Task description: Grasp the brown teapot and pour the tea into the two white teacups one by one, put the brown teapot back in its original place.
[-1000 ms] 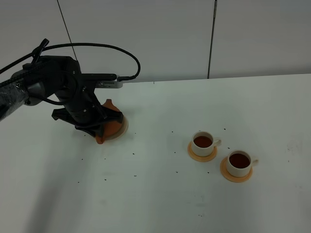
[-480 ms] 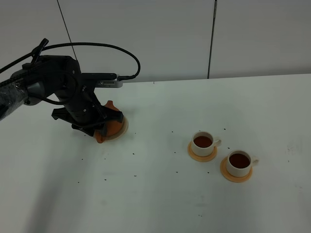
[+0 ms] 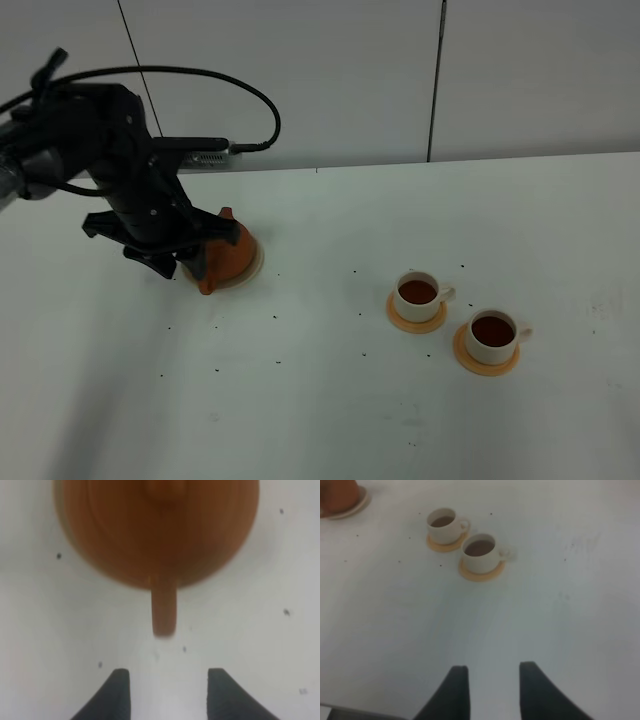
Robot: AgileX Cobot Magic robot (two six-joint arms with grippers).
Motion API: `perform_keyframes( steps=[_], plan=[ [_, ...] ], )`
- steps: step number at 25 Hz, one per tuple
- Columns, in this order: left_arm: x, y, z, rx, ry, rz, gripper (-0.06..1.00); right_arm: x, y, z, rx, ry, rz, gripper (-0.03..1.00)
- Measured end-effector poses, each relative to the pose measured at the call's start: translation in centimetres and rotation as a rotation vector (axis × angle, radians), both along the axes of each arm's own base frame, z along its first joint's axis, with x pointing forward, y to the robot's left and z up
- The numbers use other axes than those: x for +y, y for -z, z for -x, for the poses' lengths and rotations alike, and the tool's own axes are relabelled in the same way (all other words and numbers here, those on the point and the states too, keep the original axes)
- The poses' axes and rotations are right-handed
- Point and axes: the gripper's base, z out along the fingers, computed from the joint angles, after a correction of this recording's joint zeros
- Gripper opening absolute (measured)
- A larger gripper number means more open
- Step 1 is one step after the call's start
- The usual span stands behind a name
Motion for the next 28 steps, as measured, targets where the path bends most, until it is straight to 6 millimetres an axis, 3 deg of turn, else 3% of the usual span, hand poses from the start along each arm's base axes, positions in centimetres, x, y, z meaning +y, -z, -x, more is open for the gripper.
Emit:
perform_keyframes(
  steps=[6, 10, 19, 28],
  plan=[
    [1.1, -3.3, 1.8, 0.036, 0.017, -0.087, 0.43, 0.0, 0.0, 0.0, 0.000, 0.000, 0.000, 0.24],
    [1.6, -4.3, 3.0, 0.026, 0.023, -0.113, 0.42, 0.0, 0.0, 0.0, 0.000, 0.000, 0.000, 0.24],
    [3.3, -2.6, 9.3, 0.172, 0.031, -0.166, 0.40, 0.0, 0.0, 0.0, 0.000, 0.000, 0.000, 0.24],
    [5.5, -0.3, 18.6, 0.324, 0.005, -0.202, 0.40, 0.0, 0.0, 0.0, 0.000, 0.000, 0.000, 0.24]
  ],
)
